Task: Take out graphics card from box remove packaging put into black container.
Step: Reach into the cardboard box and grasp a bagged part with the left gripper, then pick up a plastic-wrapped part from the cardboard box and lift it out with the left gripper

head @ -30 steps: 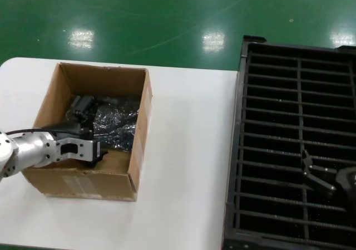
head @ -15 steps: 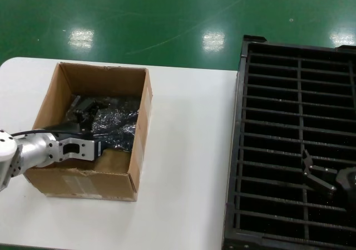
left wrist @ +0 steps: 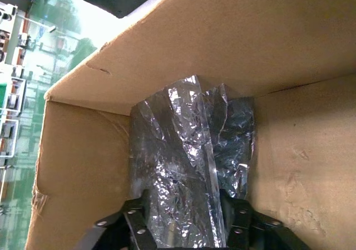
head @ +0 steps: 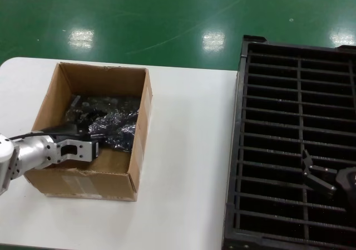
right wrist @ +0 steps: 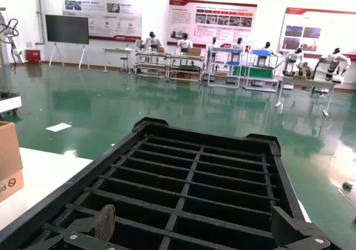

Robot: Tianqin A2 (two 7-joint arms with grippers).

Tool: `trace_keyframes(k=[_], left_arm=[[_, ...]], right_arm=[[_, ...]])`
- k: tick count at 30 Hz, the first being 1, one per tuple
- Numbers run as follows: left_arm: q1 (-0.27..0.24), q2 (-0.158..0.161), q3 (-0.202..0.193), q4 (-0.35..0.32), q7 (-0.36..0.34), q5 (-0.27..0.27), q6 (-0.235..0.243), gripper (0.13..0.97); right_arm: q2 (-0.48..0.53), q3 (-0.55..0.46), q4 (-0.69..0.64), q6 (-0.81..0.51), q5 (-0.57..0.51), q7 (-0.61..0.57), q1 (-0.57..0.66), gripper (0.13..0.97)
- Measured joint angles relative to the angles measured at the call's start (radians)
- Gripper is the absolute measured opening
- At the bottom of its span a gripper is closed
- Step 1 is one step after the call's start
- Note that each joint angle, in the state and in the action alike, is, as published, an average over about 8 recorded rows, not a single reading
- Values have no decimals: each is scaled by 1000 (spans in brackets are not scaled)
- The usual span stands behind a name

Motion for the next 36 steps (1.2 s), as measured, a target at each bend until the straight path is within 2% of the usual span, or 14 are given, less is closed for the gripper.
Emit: trace_keyframes(k=[1, 9, 13, 18, 21, 30, 36], left_arm=[[2, -1, -1, -2, 0, 0, -1, 516], [8, -5, -14, -1, 20, -7, -8, 325], [11, -7, -25, 4, 42, -16, -12, 325], [23, -16, -34, -16, 45, -21, -16, 248], [34, -24, -36, -40, 33, -20, -19, 201], [68, -51, -43, -123, -13, -19, -35, 144], [108, -82, -52, -234, -75, -16, -55, 142]], right_arm=[[0, 0, 0, 0, 0, 0, 0, 966], [0, 0, 0, 0, 0, 0, 0, 966], [0, 0, 0, 0, 0, 0, 0, 966], [0, 0, 0, 0, 0, 0, 0, 966], [0, 0, 0, 0, 0, 0, 0, 966], [0, 0, 0, 0, 0, 0, 0, 966], [0, 0, 0, 0, 0, 0, 0, 966]])
